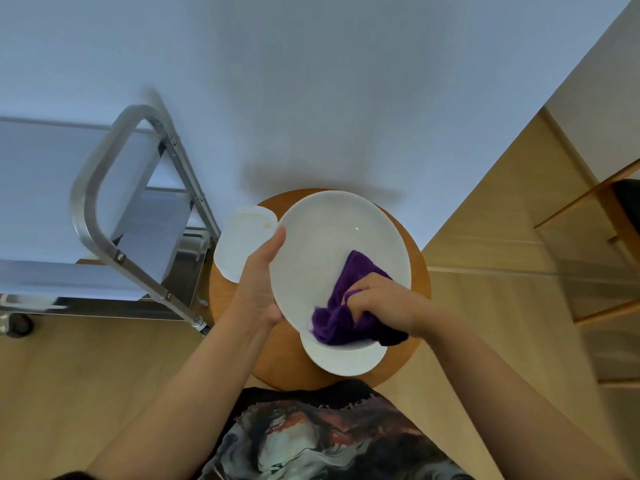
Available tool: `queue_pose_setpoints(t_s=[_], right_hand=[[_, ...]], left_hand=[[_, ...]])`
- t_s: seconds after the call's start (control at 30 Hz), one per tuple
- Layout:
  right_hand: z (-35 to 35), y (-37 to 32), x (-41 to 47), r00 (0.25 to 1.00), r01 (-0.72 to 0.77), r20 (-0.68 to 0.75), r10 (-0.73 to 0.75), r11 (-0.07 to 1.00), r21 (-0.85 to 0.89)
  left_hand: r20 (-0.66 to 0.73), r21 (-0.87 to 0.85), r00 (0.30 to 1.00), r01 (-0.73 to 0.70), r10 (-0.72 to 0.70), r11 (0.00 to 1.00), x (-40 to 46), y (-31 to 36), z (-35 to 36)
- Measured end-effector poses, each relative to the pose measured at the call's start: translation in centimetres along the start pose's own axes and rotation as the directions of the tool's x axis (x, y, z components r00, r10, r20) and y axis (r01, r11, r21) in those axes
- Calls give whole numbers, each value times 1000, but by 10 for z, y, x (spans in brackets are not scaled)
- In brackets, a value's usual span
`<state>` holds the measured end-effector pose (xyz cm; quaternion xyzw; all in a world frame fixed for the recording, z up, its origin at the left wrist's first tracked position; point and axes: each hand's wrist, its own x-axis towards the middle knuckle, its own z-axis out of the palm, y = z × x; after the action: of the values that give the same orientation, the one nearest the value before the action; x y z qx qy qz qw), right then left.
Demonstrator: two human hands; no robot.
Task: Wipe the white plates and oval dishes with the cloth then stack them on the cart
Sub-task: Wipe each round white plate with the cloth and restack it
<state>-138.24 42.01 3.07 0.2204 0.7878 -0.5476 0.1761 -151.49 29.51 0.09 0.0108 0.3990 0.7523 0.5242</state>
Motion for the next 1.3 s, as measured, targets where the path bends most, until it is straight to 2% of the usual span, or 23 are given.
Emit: queue_pose_setpoints(t_s=[0.1, 0.17, 0.23, 0.27, 0.3, 0.37, 0.43, 0.5, 0.53, 0.57, 0.6, 0.63, 0.67, 0.73, 0.83, 0.93, 1.07, 1.2, 1.23, 1.3], right_hand=[[-24, -3, -3, 958, -278, 63, 279, 960, -35], [-39, -5, -14, 915, -395, 51, 401, 914, -90], [-53, -3, -30, 900, -434, 12, 435, 899, -53], [-59, 0, -37, 912, -407, -29, 409, 912, 40], [-64, 1, -44, 926, -344, -94, 365, 921, 186], [-68, 0, -51, 908, -90, -320, 269, 873, 479], [-62, -6, -45, 798, 229, -571, 193, 779, 584], [-39, -22, -32, 677, 417, -735, 17, 815, 403], [-25, -27, -25, 607, 439, -782, -139, 879, 185], [-13, -28, -17, 542, 418, -779, -316, 905, -76], [-3, -25, -9, 513, 357, -707, -487, 870, -340], [3, -19, 0, 530, 288, -586, -613, 780, -556], [4, -13, 8, 603, 234, -456, -655, 692, -683], [0, -9, 16, 723, 181, -299, -623, 587, -789], [-10, -5, 21, 835, 216, -130, -534, 536, -816], [-13, -8, 19, 860, 172, -117, -496, 500, -849], [-14, -15, 19, 775, 132, -193, -602, 452, -882], [-29, -14, 27, 579, 130, -85, -811, 195, -972], [-32, -14, 31, 539, 133, -67, -840, 163, -978], [-36, -16, 35, 526, 156, -48, -849, 152, -976]], left_hand=[[11, 22, 1000, -6, 6, 1000, 3, -5, 2], [12, 41, 1000, -21, 20, 999, 5, -7, 1], [12, 32, 999, -38, 38, 999, 7, -6, -5], [14, 27, 999, -42, 42, 999, 8, -4, -8], [19, 27, 999, -40, 39, 999, 8, -2, -10], [21, 46, 1000, -13, 12, 999, 9, 0, -12], [7, 76, 1000, 23, -24, 997, 11, 1, -10], [0, 101, 998, 63, -63, 993, 12, 3, -6], [12, 114, 996, 81, -83, 990, 13, 5, -2], [45, 129, 993, 102, -109, 986, 13, 8, 2], [95, 144, 986, 124, -139, 982, 14, 11, 6], [134, 160, 976, 148, -170, 976, 14, 13, 10], [148, 177, 969, 172, -199, 969, 15, 16, 14], [140, 211, 964, 195, -227, 958, 15, 18, 16], [124, 229, 964, 204, -237, 952, 14, 20, 11], [110, 243, 970, 187, -218, 952, 12, 20, 6], [109, 216, 969, 195, -222, 957, 12, 22, 2], [136, 231, 954, 233, -268, 945, 10, 25, 4], [143, 242, 952, 232, -271, 942, 10, 26, 5], [168, 266, 945, 230, -280, 936, 10, 28, 7]])
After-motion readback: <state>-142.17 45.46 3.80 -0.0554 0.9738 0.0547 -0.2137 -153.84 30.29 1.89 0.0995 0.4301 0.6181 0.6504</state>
